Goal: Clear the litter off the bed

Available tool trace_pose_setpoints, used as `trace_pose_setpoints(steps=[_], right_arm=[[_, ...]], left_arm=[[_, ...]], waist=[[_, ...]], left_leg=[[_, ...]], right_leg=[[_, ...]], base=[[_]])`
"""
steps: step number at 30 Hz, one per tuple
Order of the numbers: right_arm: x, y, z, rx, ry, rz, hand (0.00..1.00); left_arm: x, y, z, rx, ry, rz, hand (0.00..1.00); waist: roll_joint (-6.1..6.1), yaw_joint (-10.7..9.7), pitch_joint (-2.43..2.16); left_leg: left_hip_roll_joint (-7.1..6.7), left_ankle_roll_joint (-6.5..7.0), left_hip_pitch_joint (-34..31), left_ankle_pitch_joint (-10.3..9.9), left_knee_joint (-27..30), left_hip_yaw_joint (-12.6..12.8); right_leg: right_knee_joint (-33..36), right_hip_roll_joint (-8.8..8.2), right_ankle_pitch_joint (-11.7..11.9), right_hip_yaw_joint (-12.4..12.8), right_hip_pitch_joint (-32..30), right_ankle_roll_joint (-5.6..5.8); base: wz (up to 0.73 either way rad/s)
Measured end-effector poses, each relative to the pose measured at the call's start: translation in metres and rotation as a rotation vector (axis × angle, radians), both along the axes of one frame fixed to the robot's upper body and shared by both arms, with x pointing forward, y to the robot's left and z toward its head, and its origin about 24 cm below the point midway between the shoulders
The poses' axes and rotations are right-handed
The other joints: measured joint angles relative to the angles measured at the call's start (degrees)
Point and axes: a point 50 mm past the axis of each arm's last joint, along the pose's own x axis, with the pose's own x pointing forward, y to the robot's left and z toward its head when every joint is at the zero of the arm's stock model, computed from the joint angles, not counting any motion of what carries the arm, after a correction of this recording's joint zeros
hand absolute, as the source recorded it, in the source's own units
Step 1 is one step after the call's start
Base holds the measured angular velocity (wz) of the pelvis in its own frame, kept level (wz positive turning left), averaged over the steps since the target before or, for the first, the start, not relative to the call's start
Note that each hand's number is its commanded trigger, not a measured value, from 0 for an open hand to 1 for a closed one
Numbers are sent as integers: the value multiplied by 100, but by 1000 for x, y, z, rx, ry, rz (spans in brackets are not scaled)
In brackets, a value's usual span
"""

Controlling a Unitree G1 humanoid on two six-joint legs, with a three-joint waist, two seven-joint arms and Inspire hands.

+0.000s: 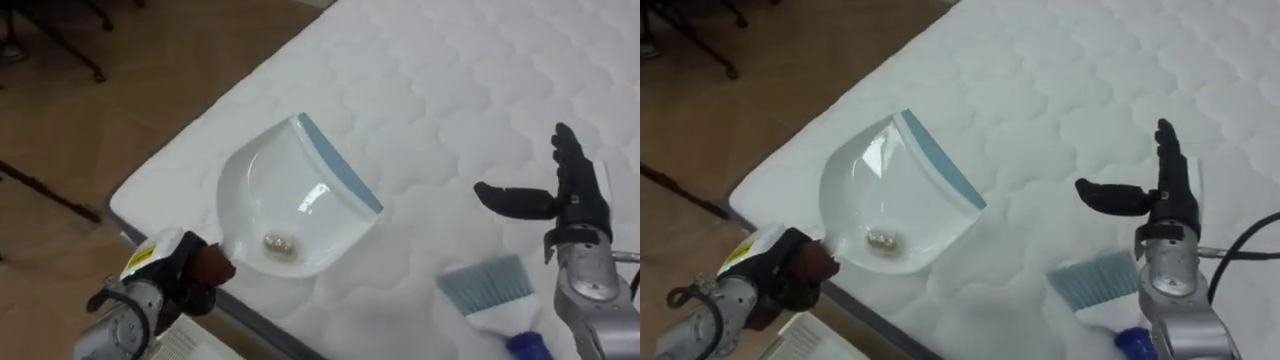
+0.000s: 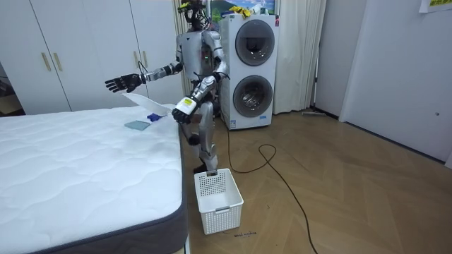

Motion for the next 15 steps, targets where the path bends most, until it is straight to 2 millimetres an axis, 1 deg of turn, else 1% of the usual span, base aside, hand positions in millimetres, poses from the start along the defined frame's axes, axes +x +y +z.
trace_pose_setpoints(steps=[1, 2, 3, 4, 5, 6, 7, 8, 9, 10, 11, 12, 13, 14, 15], right_arm=[[-1, -1, 1, 0, -6, -8, 0], [-2, -1, 3, 1, -16, -9, 0], [-2, 2, 6, 8, -32, 1, 0], [-3, 3, 6, 10, -35, 4, 0], [-6, 4, 5, 12, -33, 5, 0], [-6, 3, 4, 12, -31, 3, 0], [-8, 1, 4, 5, -28, -9, 0], [-10, 0, 4, 2, -28, -17, 0], [-13, 1, 4, 4, -29, -15, 0], [-15, 2, 3, 6, -29, -12, 0], [-17, 3, 3, 23, -27, -2, 0], [-18, 4, 3, 32, -27, 5, 0], [-20, 5, 3, 40, -26, 17, 0], [-21, 5, 3, 47, -26, 23, 0], [-21, 6, 2, 66, -23, 33, 0]], left_arm=[[0, 0, 0, -1, 4, -2, 100], [0, 0, 0, -2, 3, -1, 100], [0, 2, 1, 3, 1, 3, 100], [0, 3, 1, 6, 1, 3, 100], [-1, 4, 1, 9, 4, 5, 100], [-1, 4, 1, 8, 4, 7, 100], [-3, 3, -1, 1, 9, 8, 100], [-3, 2, -1, -2, 11, 4, 100], [-3, 2, 0, -1, 10, 2, 100], [-3, 2, 1, 5, 10, 0, 100], [-5, 3, 0, 5, 17, 1, 100], [-6, 4, -1, 5, 22, 5, 100], [-9, 5, -1, 13, 30, 8, 100], [-9, 6, -2, 26, 34, 9, 100], [-10, 7, -2, 32, 37, 14, 100]], waist=[[16, -33, 6], [60, -18, 12], [105, -24, 29], [108, -49, 30], [90, -104, 27], [74, -126, 29], [51, -142, 12], [60, -114, 12], [50, -90, 15], [38, -58, 17], [17, 92, 10], [6, 150, 8], [-20, 191, 10], [-53, 207, 6], [-88, 274, 9]], left_leg=[[-87, 38, 13, 22, 36, -275], [-150, 70, -36, 46, 65, -618], [-173, 69, -124, 112, 68, -847], [-207, 69, -159, 152, 58, -984], [-303, 58, -202, 210, 66, -1249], [-353, 62, -225, 231, 84, -1333], [-436, 60, -282, 267, 98, -1406], [-427, 59, -341, 289, 58, -1334], [-388, 58, -404, 296, 59, -1193], [-389, 59, -419, 300, 59, -1181], [-403, 60, -402, 299, 58, -1235], [-415, 60, -391, 299, 58, -1260], [-481, 68, -374, 302, 76, -1399], [-519, 91, -382, 317, 98, -1478], [-552, 97, -382, 322, 100, -1566]], right_leg=[[138, 15, 13, 250, -65, 56], [-14, 206, -117, 794, -203, 139], [-401, 456, -173, 1334, -324, 104], [-597, 553, -162, 1522, -386, 92], [-993, 696, -36, 1862, -478, 55], [-1118, 728, 173, 1979, -517, 16], [-1079, 700, 426, 1970, -498, -102], [-1118, 687, 450, 1852, -467, -105], [-1133, 663, 427, 1698, -446, -83], [-1125, 646, 417, 1642, -446, -81], [-1123, 650, 414, 1638, -440, -70], [-1124, 672, 414, 1630, -426, -62], [-1156, 679, 418, 1626, -367, -58], [-1184, 682, 417, 1618, -323, -56], [-1220, 684, 419, 1603, -288, -53]], base=[[82], [93], [72], [91], [89], [112], [84], [91], [58], [43], [13], [21], [45], [57], [44]])
